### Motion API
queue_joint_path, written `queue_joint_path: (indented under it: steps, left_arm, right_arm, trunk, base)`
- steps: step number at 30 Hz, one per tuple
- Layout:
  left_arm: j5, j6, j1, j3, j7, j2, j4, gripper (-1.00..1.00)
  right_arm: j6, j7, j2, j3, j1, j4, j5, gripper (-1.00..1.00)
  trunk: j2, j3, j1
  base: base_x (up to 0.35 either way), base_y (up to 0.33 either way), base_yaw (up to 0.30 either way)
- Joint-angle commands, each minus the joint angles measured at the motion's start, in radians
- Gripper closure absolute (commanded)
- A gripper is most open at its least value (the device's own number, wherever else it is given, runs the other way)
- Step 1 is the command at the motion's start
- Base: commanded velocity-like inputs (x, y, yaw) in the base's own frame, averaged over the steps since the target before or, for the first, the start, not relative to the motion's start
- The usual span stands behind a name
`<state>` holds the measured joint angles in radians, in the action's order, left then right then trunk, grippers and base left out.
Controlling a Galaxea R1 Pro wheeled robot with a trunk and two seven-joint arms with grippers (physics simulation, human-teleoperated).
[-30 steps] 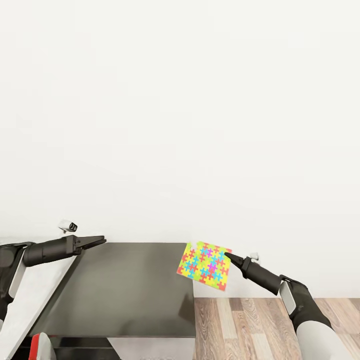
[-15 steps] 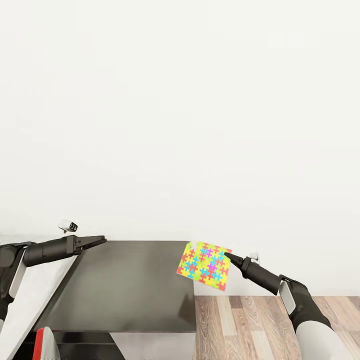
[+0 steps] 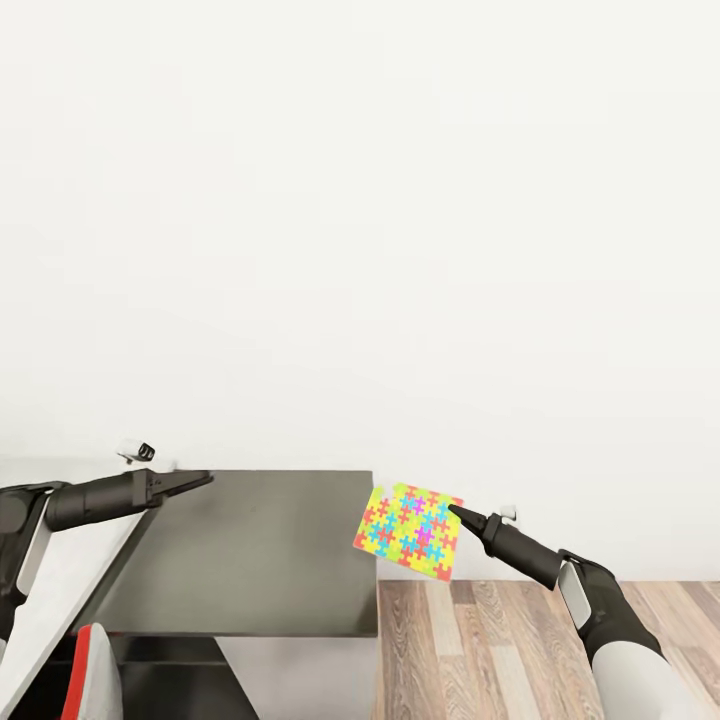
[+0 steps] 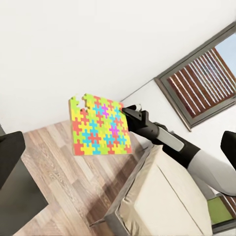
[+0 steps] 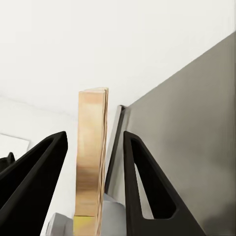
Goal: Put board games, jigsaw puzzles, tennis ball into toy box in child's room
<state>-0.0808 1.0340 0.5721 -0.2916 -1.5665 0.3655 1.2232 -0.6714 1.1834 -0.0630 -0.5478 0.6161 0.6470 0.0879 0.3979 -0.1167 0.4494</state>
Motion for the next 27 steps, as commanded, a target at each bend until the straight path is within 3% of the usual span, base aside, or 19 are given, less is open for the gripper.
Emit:
queue_joint_path:
  steps: [1,9,20,27]
  left_arm:
    - [0.001,0.011,0.001,0.0,-0.004,0.0,0.002,-1.0]
    - [0.002,0.011,0.0,0.0,-0.004,0.0,0.005,-1.0]
    - [0.002,0.011,0.0,0.0,-0.004,-0.002,0.006,-1.0]
    - [0.003,0.011,0.0,0.001,-0.004,-0.002,0.007,-1.0]
  right_arm:
    - [-0.007,0.0,0.0,-0.001,0.001,-0.001,0.002,1.0]
    - [-0.005,-0.004,0.002,0.002,0.002,0.058,0.001,1.0]
    - [-0.005,-0.006,0.003,0.003,0.004,0.066,-0.003,1.0]
    - [-0.004,-0.007,0.006,0.005,0.004,0.066,-0.009,1.0]
  trunk:
    - [0.002,-0.002,0.001]
    - [0.002,-0.002,0.001]
    - [0.002,-0.002,0.001]
    - [0.002,-0.002,0.001]
  base:
    - [-0.004,-0.024,0.0]
    - [0.025,0.009,0.0]
    - [0.096,0.021,0.0]
    - [-0.104,0.0,0.0]
